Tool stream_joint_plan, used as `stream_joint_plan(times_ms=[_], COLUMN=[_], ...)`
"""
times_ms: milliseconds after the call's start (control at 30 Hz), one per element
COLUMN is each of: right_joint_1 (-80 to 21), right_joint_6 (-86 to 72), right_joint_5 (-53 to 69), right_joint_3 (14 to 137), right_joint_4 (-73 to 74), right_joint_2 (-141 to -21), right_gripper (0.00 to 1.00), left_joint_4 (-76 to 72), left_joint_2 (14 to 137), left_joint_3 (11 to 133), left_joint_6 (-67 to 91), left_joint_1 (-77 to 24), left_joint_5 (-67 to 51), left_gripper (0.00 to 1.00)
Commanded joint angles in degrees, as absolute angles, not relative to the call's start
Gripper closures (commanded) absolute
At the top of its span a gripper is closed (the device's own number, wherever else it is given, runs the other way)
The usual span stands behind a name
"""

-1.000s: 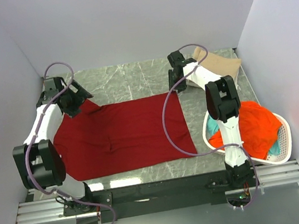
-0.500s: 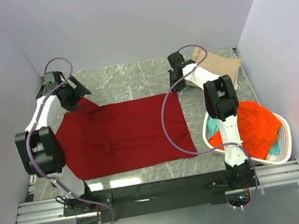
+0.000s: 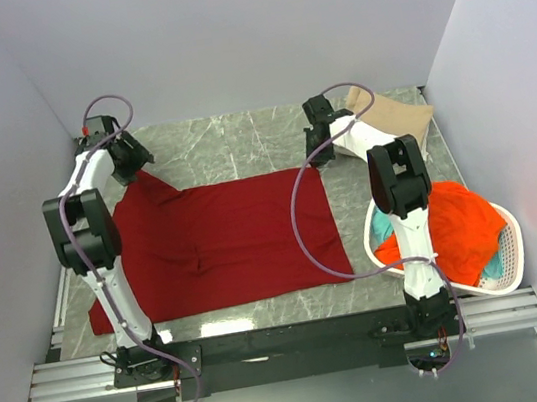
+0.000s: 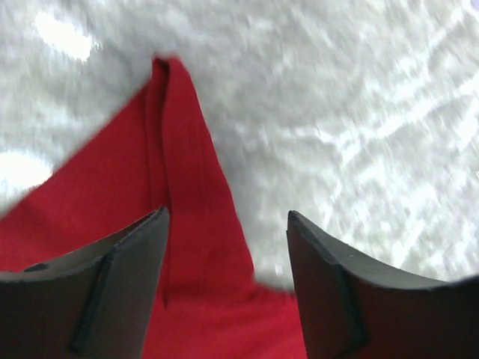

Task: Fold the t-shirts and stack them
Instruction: Fold the tshirt

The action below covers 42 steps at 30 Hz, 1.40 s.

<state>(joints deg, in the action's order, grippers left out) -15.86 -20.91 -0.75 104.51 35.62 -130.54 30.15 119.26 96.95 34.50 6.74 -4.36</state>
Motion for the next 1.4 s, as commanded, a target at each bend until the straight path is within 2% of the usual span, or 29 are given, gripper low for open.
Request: stream_joint_plan(times_ms=[0,167,367,900,1033,1200,1300,1367], right_joint_1=[-15.6,-15.5,-15.6,-15.6,-15.6,-15.5,-15.6,-15.5], right_joint_6=[-21.5,-22.1,-23.1,-23.1,-23.2,-23.4,-23.4,-23.3], right_joint_5=[-0.9,-0.6,-0.2,-0.2,-0.2,-0.3,-0.2,-0.2], right_joint_3=[101.6,101.1,102.0,103.8,104.1,104.9,105.4,105.7], right_joint_4=[38.2,38.7,39.6,41.2,41.4,41.7,41.8,41.8], right_joint_2=[-128.4,-127.7,-128.7,-129.6,-129.7,-130.2,-130.3,-130.5], right_gripper=[1.00,1.00,1.00,1.00,1.00,1.00,1.00,1.00], left_joint_4=[27.7,28.3,27.7,26.0,25.8,25.4,24.6,24.7], left_joint_2=[122.3,127.7,130.5,137.5,137.9,136.3,135.8,136.1], left_joint_3=[102.1,107.0,110.3,115.7,116.0,113.2,111.9,112.1], left_joint_6=[33.5,32.7,31.7,32.0,32.9,34.1,34.5,34.5], left_joint_1=[7.0,7.0,7.8,9.7,9.7,9.7,9.8,9.7], left_joint_5=[-0.9,3.2,7.5,2.2,1.1,0.5,0.5,-0.4], left_gripper=[0.31,0.38,0.39,0.43,0.50,0.54,0.62,0.71])
